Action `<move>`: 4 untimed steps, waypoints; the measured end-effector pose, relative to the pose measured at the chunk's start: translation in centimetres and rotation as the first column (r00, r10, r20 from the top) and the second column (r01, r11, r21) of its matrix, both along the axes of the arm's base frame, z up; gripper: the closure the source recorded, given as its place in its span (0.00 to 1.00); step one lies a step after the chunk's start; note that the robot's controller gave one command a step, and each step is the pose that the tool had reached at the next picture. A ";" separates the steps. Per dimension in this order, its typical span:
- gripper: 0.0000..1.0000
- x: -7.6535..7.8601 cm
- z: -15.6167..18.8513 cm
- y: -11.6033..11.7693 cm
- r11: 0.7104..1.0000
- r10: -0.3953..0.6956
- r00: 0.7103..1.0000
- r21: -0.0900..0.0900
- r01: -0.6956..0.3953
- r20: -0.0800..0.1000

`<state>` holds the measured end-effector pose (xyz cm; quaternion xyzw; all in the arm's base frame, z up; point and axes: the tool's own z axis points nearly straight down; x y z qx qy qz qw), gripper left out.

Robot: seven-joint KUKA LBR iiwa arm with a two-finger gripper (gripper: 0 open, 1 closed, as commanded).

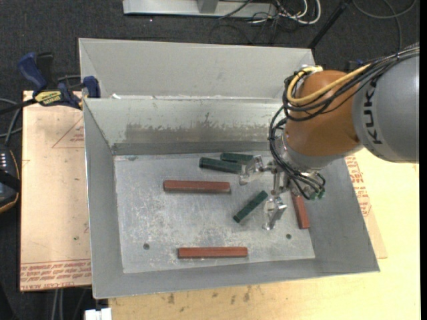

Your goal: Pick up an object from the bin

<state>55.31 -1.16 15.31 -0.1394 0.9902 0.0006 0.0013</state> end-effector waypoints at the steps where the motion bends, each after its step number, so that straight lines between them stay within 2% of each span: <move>1: 0.00 1.5 -6.3 -0.3 0.981 0.193 0.981 -0.001 -0.193 0.003; 2: 1.00 2.2 -7.4 0.1 0.967 0.256 0.966 -0.004 -0.256 0.027; 4: 1.00 2.2 -7.2 0.1 0.966 0.257 0.966 -0.003 -0.257 0.023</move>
Offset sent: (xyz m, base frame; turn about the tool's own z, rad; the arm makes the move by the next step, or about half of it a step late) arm 0.0131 -0.0018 -0.0831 -0.2612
